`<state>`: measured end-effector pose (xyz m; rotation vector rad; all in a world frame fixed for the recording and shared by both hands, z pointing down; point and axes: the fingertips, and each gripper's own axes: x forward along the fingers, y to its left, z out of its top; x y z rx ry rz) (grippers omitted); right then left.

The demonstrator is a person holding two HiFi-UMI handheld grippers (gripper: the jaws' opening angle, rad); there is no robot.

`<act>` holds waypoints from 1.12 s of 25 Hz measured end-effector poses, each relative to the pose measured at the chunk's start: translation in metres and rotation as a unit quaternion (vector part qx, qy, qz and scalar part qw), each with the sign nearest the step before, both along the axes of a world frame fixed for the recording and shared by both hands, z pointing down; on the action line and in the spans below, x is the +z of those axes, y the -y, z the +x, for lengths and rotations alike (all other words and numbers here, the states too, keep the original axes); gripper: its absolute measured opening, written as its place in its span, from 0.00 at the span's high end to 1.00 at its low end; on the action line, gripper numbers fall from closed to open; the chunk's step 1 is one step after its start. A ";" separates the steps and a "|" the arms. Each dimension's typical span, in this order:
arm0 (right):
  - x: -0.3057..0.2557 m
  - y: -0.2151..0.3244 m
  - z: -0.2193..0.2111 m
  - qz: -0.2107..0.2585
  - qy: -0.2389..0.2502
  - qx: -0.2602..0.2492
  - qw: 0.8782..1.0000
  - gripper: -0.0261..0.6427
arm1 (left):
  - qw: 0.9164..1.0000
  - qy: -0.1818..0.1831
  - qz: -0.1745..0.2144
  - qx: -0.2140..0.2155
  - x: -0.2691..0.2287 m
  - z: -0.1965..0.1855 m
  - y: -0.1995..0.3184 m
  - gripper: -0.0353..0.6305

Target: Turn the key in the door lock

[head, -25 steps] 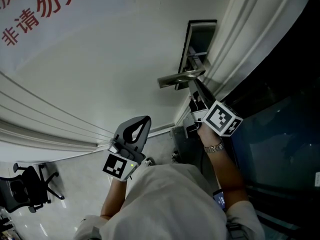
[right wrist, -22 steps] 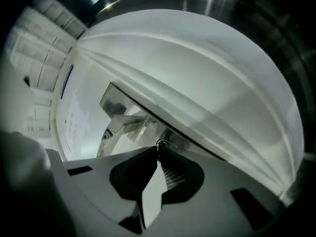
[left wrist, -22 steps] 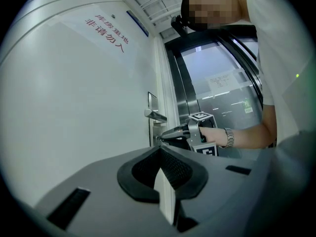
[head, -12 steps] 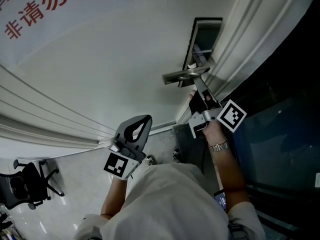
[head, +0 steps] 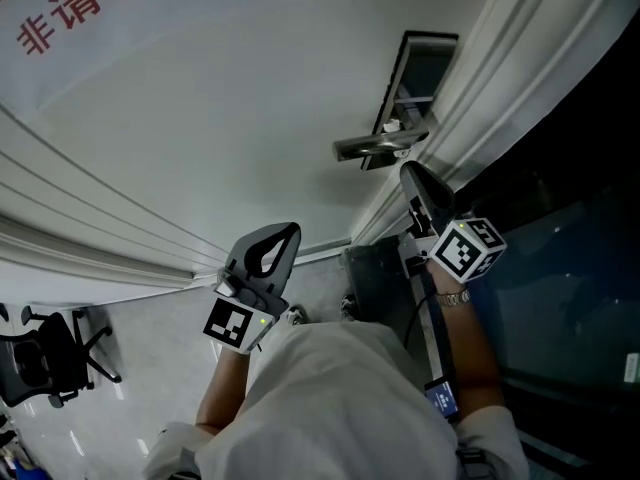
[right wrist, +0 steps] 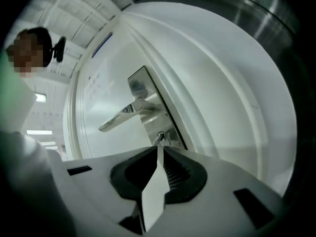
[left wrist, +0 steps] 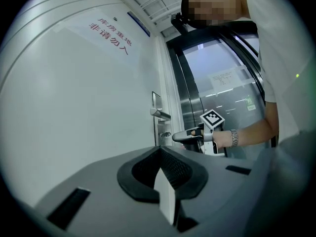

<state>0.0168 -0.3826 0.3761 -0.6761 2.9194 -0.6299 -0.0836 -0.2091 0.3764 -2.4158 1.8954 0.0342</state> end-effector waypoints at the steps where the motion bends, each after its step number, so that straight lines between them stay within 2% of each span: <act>1: 0.000 0.001 0.001 0.035 -0.041 0.005 0.999 0.93 | 1.000 0.000 0.001 0.000 0.000 0.000 0.000 0.94; 3: 0.000 0.004 0.001 0.104 -0.120 0.012 0.987 0.93 | 1.000 -0.001 0.001 -0.001 0.000 0.000 0.000 0.94; 4: -0.001 0.006 0.001 0.140 -0.156 0.016 0.978 0.93 | 1.000 -0.002 0.002 -0.002 0.000 0.000 -0.001 0.94; 6: -0.004 0.008 0.000 0.218 -0.230 0.024 0.948 0.92 | 1.000 -0.003 0.002 -0.003 -0.001 0.000 -0.001 0.94; 7: -0.005 0.009 -0.001 0.258 -0.269 0.026 0.928 0.87 | 1.000 -0.002 0.002 -0.003 -0.001 -0.001 -0.001 0.94; 9: -0.005 0.009 -0.004 0.337 -0.343 0.034 0.876 0.81 | 1.000 -0.002 0.002 -0.003 -0.001 -0.002 0.000 0.94; 12: -0.007 0.005 -0.009 0.452 -0.420 0.055 0.785 0.79 | 1.000 -0.004 0.004 -0.003 -0.002 -0.003 0.001 0.94; 14: -0.005 0.001 -0.016 0.509 -0.452 0.059 0.730 0.79 | 1.000 -0.003 0.004 -0.002 -0.002 -0.004 0.001 0.94; 15: -0.004 -0.001 -0.020 0.530 -0.464 0.058 0.708 0.79 | 1.000 -0.003 0.004 -0.002 -0.002 -0.004 0.002 0.94; 17: -0.003 -0.003 -0.027 0.559 -0.479 0.055 0.675 0.79 | 1.000 -0.002 0.006 -0.001 -0.003 -0.004 0.003 0.94; 19: -0.003 -0.002 -0.034 0.574 -0.488 0.050 0.655 0.79 | 1.000 -0.002 0.008 -0.002 -0.004 -0.005 0.004 0.94; 21: -0.002 0.001 -0.038 0.578 -0.499 0.049 0.644 0.79 | 1.000 -0.003 0.008 -0.003 -0.005 -0.006 0.005 0.94; 24: 0.000 0.006 -0.039 0.576 -0.510 0.063 0.635 0.79 | 1.000 -0.004 0.005 -0.005 -0.003 -0.007 0.005 0.94; 28: 0.000 0.007 -0.039 0.582 -0.507 0.070 0.632 0.80 | 1.000 -0.005 0.000 -0.005 -0.001 -0.009 0.006 0.94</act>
